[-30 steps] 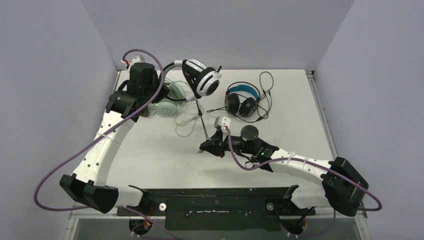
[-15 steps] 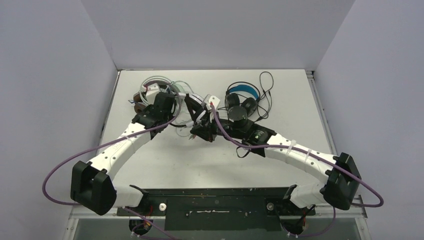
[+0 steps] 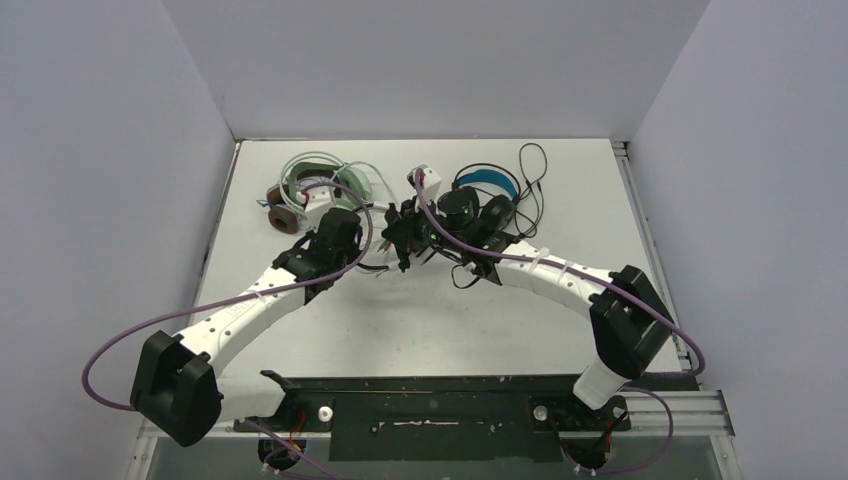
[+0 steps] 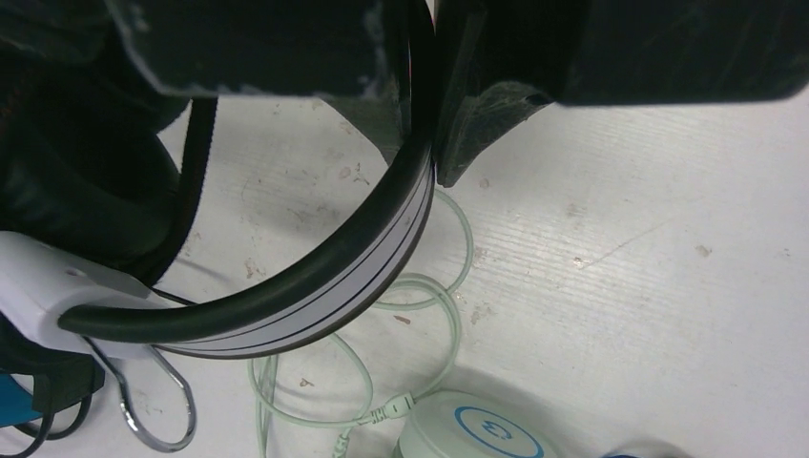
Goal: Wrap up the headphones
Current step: Wrap the headphones cable around the headphones.
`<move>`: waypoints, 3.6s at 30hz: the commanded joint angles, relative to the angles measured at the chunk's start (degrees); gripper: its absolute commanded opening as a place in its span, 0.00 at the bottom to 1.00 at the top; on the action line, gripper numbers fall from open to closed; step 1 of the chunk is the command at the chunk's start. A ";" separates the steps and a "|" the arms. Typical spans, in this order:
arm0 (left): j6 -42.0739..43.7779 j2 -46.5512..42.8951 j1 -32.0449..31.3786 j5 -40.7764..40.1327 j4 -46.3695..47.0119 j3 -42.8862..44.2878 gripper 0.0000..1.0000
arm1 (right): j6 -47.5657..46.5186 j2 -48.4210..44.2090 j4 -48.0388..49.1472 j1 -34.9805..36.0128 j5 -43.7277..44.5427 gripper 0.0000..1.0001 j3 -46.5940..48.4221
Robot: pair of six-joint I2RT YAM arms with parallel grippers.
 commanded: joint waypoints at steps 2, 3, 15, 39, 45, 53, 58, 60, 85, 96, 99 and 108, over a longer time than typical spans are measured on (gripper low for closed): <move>-5.28 -3.07 -1.74 7.20 6.82 -0.44 0.00 | 1.96 3.61 5.19 -1.16 5.89 0.00 2.61; -5.57 -3.20 -1.85 8.26 7.27 -0.89 0.00 | 1.61 4.30 4.74 -1.16 5.91 0.00 3.09; -7.57 2.18 -2.05 18.03 10.37 -1.77 0.00 | -5.05 15.05 -8.19 1.53 11.15 0.04 11.01; -9.50 5.25 -1.87 20.94 13.36 -2.23 0.00 | 2.24 17.62 -9.71 -2.21 9.13 0.83 8.75; -9.30 4.92 -1.87 21.29 13.41 -2.15 0.00 | 2.63 17.64 -10.45 -2.12 9.95 0.92 9.42; -8.31 4.29 -1.87 22.27 14.11 -1.69 0.00 | 2.07 16.07 -10.47 -2.03 8.91 1.00 9.29; -8.94 5.18 -0.13 25.48 13.69 -1.00 0.00 | 1.68 13.78 -10.50 -2.01 8.41 0.84 9.48; -9.86 6.30 0.74 27.40 13.67 -0.72 0.00 | 1.43 13.21 -11.08 -2.03 8.47 0.68 10.17; -11.47 10.48 6.44 33.20 11.61 2.50 0.00 | -2.05 9.83 -15.43 -2.20 7.37 0.40 12.34; -10.73 12.10 7.24 32.63 10.51 3.94 0.00 | -3.68 8.76 -16.69 -2.21 6.71 0.37 13.36; -10.52 13.03 7.44 32.29 9.65 4.79 0.00 | -3.80 8.34 -16.69 -2.21 6.62 0.38 13.45; -9.80 13.78 7.50 30.80 8.64 5.47 0.00 | -5.24 7.11 -17.71 -2.21 7.18 0.38 14.32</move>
